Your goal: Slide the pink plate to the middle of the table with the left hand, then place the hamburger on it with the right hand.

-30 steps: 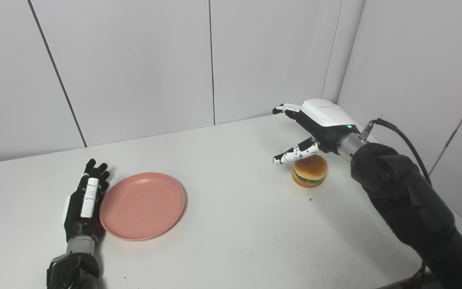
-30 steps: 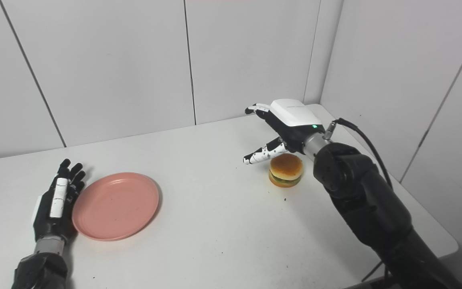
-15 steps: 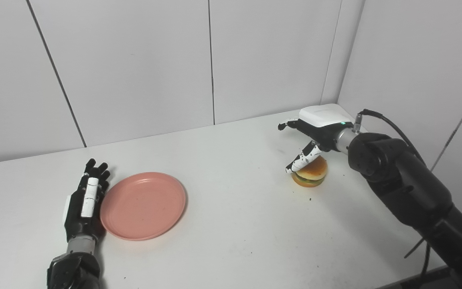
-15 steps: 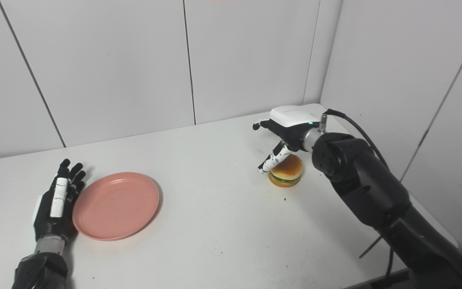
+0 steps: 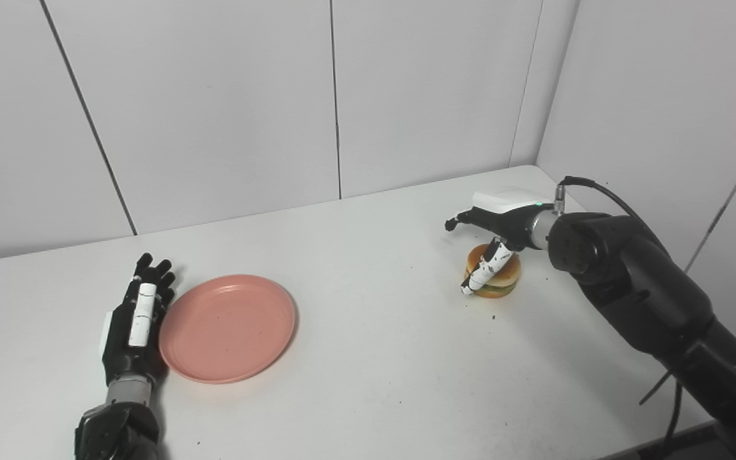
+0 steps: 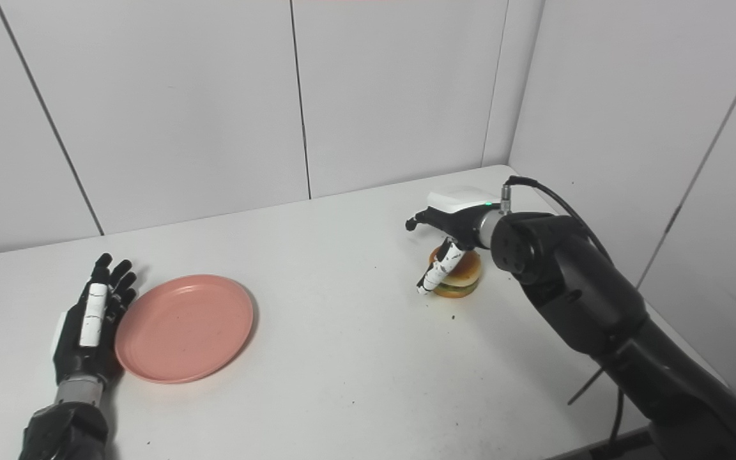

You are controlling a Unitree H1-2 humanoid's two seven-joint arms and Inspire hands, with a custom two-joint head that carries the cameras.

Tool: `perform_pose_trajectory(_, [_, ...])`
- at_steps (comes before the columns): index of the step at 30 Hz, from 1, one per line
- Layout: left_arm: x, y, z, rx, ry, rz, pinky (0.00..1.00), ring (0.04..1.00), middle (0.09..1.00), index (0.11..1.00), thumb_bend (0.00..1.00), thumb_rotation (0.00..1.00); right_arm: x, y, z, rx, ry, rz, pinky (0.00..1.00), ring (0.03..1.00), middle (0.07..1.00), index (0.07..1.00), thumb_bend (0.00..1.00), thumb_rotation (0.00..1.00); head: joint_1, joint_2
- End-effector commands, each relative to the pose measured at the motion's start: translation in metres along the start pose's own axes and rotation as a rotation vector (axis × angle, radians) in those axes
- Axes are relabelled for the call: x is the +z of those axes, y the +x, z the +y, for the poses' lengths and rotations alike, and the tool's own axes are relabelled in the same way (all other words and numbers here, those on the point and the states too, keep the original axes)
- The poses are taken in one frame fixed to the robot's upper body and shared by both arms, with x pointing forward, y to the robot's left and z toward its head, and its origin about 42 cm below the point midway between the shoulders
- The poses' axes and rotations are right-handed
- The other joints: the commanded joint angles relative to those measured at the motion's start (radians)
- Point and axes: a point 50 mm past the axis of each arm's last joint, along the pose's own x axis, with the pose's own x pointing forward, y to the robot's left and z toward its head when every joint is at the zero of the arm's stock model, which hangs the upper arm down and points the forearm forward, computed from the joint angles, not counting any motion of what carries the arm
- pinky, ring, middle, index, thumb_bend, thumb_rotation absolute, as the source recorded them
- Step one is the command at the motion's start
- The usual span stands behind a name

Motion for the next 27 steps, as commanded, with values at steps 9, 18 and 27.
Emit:
perform_pose_trajectory(9, [-0.008, -0.004, 0.001, -0.003, -0.002, 0.012, 0.99, 0.939, 0.904, 0.927, 0.96, 0.70, -0.006, -0.009, -0.030, -0.085, -0.043, 0.064, 0.95, 0.913, 0.892, 0.838, 1.00, 0.27, -0.001, 0.000])
perform_pose_trajectory(18, [-0.010, -0.005, 0.001, -0.007, -0.007, 0.017, 1.00, 0.938, 0.907, 0.934, 0.98, 0.70, -0.016, -0.005, -0.026, -0.119, -0.101, 0.083, 0.85, 0.875, 0.887, 0.827, 1.00, 0.21, 0.000, -0.003])
perform_pose_trajectory(27, [-0.010, -0.005, 0.001, -0.012, -0.010, 0.022, 1.00, 0.943, 0.909, 0.929, 0.98, 0.69, -0.022, -0.002, -0.023, -0.127, -0.133, 0.089, 0.84, 0.864, 0.878, 0.818, 1.00, 0.16, 0.002, -0.003])
